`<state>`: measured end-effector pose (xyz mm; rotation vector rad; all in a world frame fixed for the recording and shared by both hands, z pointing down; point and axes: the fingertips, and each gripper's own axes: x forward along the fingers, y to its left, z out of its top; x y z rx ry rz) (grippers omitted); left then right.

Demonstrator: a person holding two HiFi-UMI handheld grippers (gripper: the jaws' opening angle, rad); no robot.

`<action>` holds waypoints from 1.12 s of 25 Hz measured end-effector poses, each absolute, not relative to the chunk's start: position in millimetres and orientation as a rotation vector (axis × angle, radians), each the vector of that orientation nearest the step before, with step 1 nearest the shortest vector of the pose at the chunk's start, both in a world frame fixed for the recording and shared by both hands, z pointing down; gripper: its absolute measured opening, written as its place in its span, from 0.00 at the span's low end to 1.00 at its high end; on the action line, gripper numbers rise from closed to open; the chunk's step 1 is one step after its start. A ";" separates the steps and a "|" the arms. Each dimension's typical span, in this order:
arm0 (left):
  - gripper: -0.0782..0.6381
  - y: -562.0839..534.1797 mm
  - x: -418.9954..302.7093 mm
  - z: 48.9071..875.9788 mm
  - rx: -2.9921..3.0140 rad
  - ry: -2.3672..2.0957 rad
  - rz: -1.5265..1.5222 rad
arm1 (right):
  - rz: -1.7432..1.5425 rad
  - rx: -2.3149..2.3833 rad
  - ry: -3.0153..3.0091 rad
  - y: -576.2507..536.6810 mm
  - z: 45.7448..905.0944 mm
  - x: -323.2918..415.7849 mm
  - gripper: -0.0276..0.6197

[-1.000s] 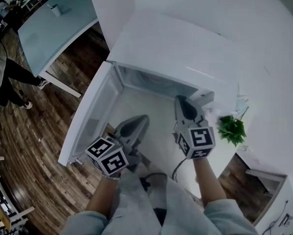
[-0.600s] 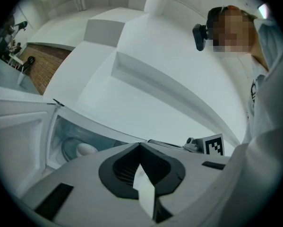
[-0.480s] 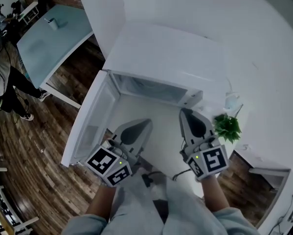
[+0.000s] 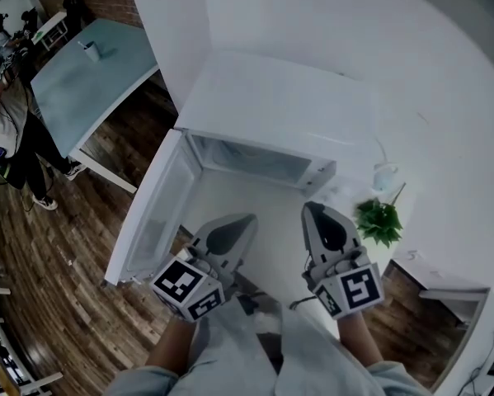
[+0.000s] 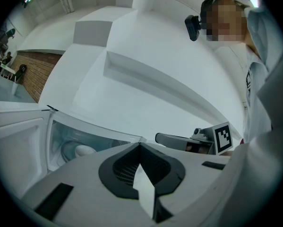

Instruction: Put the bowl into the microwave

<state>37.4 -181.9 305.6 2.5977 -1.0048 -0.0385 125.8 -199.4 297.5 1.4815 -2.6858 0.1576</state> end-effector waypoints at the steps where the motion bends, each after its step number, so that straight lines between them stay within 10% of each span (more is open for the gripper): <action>1: 0.11 -182.2 36.7 305.7 2.598 -1.007 -0.038 | 0.147 1.477 -2.692 -199.6 297.0 124.5 0.04; 28: 0.11 -183.6 32.6 310.6 2.579 -1.027 -0.060 | 0.188 1.461 -2.665 -202.2 305.7 123.0 0.04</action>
